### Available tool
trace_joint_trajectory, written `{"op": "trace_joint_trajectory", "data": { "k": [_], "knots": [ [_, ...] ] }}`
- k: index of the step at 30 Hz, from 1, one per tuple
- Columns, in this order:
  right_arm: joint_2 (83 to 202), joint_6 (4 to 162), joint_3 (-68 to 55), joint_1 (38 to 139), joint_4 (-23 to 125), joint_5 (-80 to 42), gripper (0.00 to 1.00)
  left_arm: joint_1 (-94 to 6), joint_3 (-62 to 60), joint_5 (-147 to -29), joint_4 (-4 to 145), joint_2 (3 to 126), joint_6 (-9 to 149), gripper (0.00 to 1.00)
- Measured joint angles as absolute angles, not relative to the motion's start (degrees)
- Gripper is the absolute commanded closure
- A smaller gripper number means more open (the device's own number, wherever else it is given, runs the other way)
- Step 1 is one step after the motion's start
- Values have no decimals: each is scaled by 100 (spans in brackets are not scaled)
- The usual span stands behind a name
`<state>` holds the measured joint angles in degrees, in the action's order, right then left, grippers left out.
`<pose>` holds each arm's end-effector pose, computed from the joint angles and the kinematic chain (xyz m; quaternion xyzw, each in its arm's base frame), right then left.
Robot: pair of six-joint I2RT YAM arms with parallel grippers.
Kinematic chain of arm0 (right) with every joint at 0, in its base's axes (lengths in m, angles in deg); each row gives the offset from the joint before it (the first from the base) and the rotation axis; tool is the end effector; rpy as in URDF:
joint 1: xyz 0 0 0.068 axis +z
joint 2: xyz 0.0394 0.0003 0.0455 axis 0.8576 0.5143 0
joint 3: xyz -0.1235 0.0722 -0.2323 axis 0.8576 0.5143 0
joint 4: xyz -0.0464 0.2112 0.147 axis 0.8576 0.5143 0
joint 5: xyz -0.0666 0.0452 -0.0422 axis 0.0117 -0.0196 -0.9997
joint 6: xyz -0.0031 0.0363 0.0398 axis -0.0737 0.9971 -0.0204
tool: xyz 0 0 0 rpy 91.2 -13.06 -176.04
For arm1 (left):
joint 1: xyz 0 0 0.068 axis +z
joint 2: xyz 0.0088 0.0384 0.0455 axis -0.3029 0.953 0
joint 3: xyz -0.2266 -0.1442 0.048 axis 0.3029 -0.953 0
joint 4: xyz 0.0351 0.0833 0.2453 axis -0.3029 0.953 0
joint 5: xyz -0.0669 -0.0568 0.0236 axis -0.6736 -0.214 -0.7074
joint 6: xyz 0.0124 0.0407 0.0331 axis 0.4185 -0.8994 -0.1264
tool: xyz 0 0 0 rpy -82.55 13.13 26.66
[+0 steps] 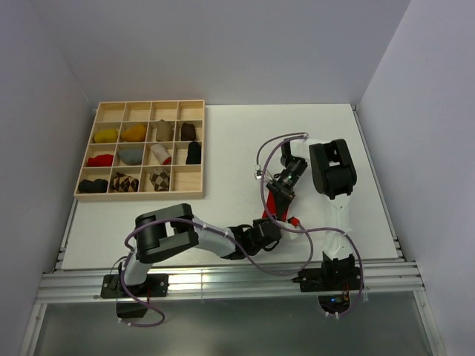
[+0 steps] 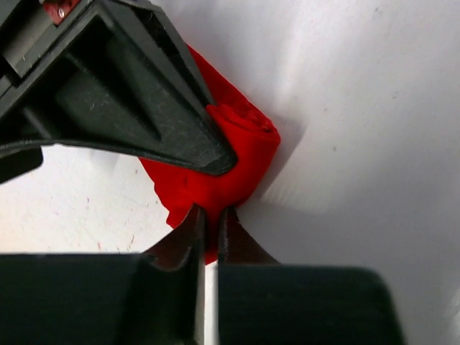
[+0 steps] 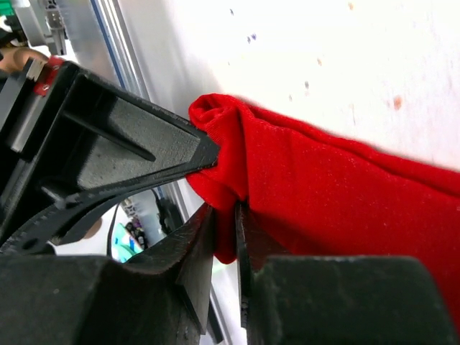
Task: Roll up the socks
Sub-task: Roll the sock at the center of the board.
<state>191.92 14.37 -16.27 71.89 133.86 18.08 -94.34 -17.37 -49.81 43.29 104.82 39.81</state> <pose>0.3307 0.1012 0.1059 0.4317 -0.7697 -0.4532 0.1255 0.1092 -0.3847 0.1188 0.5353 0.6581 -0.0358 0.5283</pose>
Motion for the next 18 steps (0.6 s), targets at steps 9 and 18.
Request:
{"op": "trace_joint_trajectory", "data": {
  "k": [9,18],
  "knots": [
    [18973,1680,-1642,6909,13323,1694,63,-9265,-603,-5521,6196,10583,4344,100],
    [17771,2202,-1716,6155,12195,2136,62,-8658,433,-7031,8163,10583,5373,100]
  ]
}}
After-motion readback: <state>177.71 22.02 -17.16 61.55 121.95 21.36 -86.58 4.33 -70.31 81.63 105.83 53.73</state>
